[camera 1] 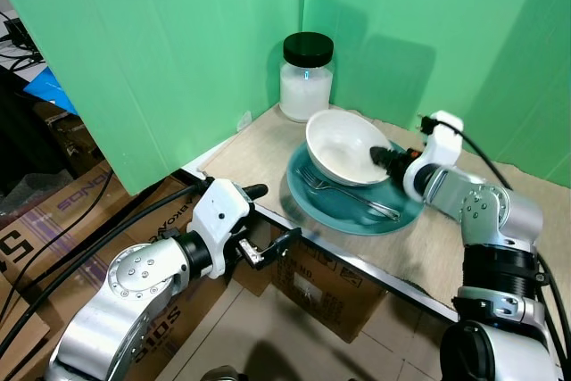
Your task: Setting the table
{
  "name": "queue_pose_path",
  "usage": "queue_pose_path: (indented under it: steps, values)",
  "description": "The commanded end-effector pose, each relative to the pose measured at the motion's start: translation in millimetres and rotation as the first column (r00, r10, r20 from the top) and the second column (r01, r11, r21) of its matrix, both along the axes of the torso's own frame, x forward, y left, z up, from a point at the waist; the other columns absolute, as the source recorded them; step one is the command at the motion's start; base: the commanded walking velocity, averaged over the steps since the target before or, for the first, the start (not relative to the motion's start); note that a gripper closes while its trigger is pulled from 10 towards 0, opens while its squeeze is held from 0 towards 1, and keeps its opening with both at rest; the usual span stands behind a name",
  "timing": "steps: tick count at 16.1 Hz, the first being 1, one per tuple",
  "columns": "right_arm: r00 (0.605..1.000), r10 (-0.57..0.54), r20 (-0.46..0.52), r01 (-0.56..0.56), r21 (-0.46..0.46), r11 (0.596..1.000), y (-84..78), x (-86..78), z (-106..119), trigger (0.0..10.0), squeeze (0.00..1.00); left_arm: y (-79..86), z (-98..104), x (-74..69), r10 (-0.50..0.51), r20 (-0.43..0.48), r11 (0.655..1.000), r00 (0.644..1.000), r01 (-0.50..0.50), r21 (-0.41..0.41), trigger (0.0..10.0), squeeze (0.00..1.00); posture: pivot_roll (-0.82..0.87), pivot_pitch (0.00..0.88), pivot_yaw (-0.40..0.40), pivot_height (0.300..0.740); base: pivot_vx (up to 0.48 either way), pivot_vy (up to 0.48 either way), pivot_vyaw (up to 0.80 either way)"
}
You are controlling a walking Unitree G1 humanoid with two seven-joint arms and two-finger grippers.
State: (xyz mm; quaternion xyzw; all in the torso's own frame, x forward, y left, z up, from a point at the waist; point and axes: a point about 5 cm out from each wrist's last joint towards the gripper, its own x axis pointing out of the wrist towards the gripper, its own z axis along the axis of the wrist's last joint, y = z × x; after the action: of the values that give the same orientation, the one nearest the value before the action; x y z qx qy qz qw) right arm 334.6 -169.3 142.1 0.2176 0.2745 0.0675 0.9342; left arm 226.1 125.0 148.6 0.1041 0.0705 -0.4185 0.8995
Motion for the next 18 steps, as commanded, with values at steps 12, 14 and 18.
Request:
queue_pose_path:
  steps: [12, 14, 18]
  values:
    - [0.996, -0.083, 0.028, 0.084, -0.010, 0.996, -22.0, 5.6, 14, 10.0, 1.00, 1.0, 7, 2.9, 0.000, 0.038, 1.000, 0.999, -0.001, 0.017, 10.0, 0.00, 0.10, 0.000, -0.006, 0.740, 0.000, 0.000, 0.00]
    - [0.998, -0.054, -0.021, 0.054, 0.011, 0.998, -15.2, 1.9, 3, 10.0, 0.00, 0.5, 7, 3.3, -0.002, 0.040, 1.000, 0.999, 0.001, 0.017, 10.0, 0.00, 0.10, 0.000, -0.005, 0.740, 0.000, 0.000, 0.00]
    - [0.994, -0.028, -0.105, 0.041, 0.126, 0.991, 3.8, -3.3, -15, 10.0, 0.00, -0.4, 6, 2.9, -0.008, 0.036, 1.000, 0.999, 0.007, 0.017, 10.0, 0.00, 0.09, 0.000, 0.000, 0.740, 0.000, 0.000, 0.00]
